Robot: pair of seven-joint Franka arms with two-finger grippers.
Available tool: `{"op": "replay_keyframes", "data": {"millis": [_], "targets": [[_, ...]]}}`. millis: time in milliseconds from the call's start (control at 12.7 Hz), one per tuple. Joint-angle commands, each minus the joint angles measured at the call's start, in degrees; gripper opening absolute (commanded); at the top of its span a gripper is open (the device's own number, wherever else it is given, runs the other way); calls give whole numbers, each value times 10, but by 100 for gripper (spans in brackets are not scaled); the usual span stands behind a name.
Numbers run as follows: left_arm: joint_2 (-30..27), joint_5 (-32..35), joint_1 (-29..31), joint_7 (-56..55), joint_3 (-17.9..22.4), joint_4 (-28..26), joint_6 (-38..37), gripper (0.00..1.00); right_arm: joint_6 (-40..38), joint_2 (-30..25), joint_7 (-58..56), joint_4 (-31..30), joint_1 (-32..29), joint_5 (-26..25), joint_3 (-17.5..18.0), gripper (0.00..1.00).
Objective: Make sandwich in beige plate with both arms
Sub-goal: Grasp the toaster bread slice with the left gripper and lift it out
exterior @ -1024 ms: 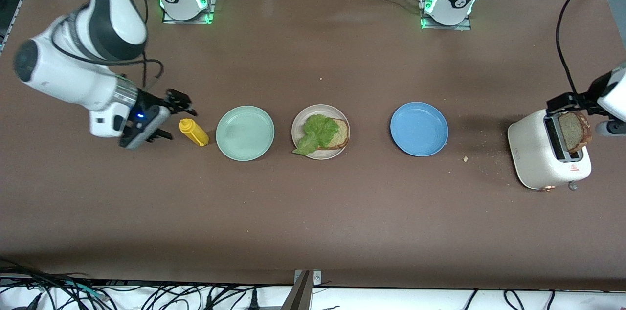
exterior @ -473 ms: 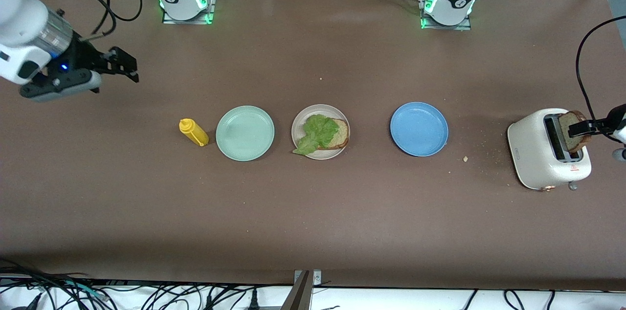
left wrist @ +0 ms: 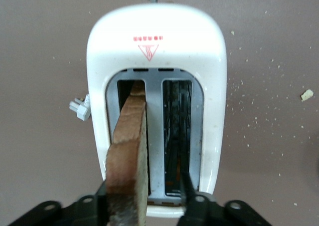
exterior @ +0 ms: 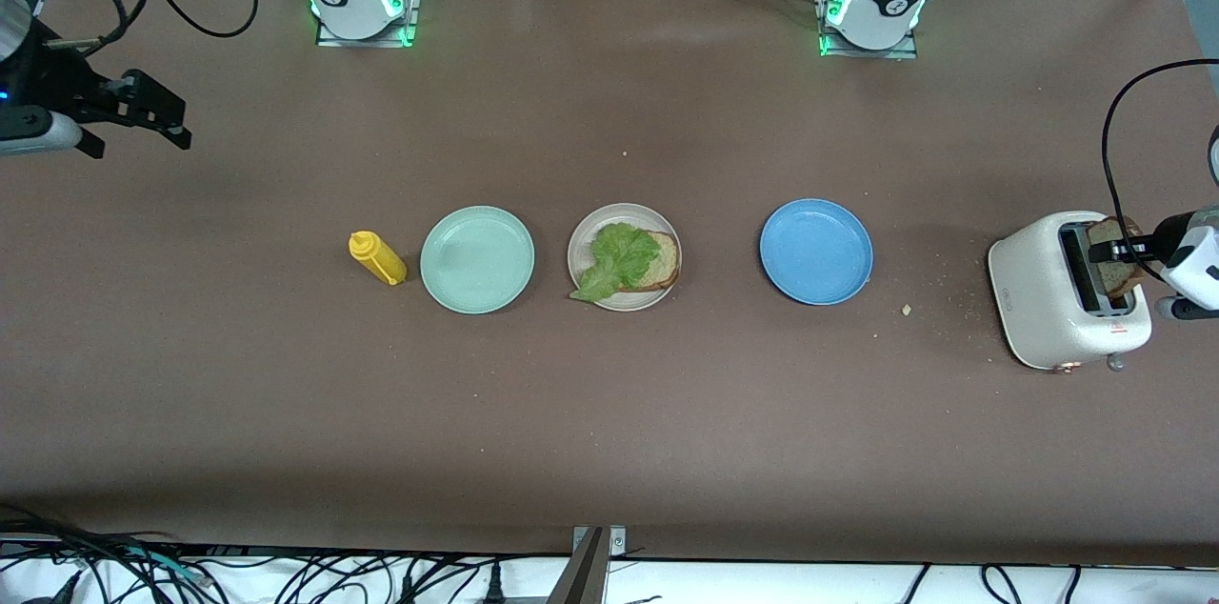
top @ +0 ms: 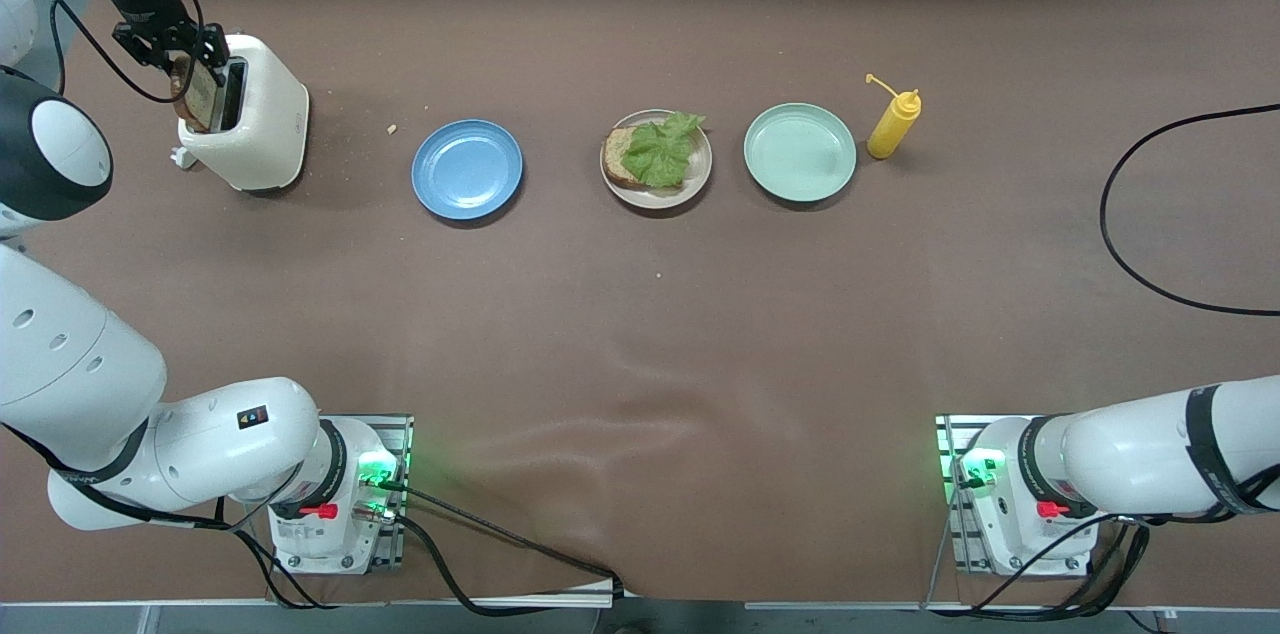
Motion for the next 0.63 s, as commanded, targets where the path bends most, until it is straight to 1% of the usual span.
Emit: {"op": "replay_keyframes", "data": {"millis": [0,79,236,394,473,551], "targets": [[-17,30,7,-1,-3,-2,-22,0,-38,52,106,60,-34,-37,52,100],[-21,33,14,-1,-4,2,-38,0,-39,53,130,58,-27,-40,52,100],[-32,32,14,-5,-4,4,-45,0,-36,57,124,59,-24,-43,50,100],[-56,32,13,-25,-8,10,-52,0,-39,55,81,59,-26,-40,47,100],[-65,33,10,-24,-15,18,-71,0,-41,55,79,59,-27,-37,47,100],[-67,33,-1,-26,-20,39,-105,0,-44,55,80,58,-29,-34,46,100]]}}
